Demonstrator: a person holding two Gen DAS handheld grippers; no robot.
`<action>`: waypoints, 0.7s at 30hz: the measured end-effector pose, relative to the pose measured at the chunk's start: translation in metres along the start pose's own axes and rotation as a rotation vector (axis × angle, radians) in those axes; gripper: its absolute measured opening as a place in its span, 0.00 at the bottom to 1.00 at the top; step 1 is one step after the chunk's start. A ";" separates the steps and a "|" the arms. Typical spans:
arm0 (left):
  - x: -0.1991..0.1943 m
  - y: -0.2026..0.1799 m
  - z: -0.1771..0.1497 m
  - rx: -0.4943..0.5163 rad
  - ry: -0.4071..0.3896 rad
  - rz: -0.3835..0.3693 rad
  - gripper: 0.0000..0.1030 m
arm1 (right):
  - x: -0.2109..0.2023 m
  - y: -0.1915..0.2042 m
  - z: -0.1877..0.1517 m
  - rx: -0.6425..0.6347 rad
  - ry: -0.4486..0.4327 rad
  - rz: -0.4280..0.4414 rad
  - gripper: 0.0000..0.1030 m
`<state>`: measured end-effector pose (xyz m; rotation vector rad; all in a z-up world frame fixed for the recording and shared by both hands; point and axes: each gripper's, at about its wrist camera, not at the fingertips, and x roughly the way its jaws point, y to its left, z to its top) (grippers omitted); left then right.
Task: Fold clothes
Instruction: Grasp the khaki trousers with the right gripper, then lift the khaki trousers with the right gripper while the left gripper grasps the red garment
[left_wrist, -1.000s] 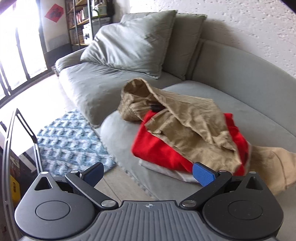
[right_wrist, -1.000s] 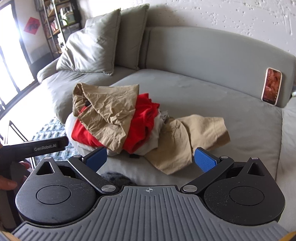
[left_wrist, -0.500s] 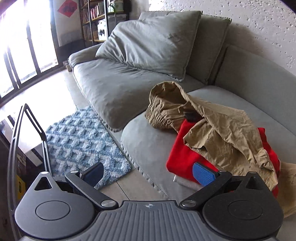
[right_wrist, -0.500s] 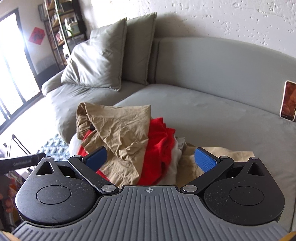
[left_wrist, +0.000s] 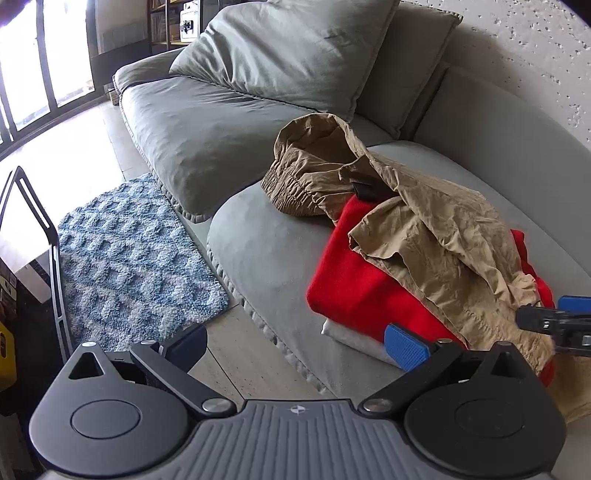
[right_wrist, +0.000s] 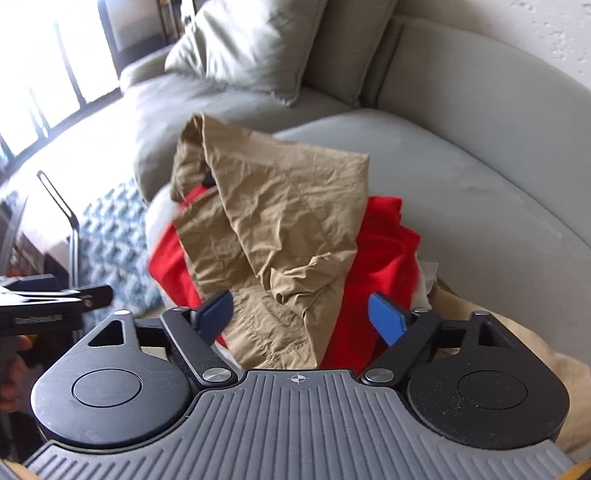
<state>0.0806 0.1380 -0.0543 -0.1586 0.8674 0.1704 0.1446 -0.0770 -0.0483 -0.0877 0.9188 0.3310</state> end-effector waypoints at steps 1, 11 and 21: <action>0.000 0.000 0.000 0.000 -0.001 -0.005 0.99 | 0.007 0.001 0.001 -0.012 0.016 -0.007 0.74; -0.003 -0.007 -0.001 0.029 -0.024 -0.082 0.99 | -0.020 -0.031 0.063 0.081 -0.243 -0.139 0.09; -0.005 -0.041 -0.001 0.112 -0.091 -0.304 0.99 | -0.079 -0.193 0.031 0.513 -0.320 -0.558 0.08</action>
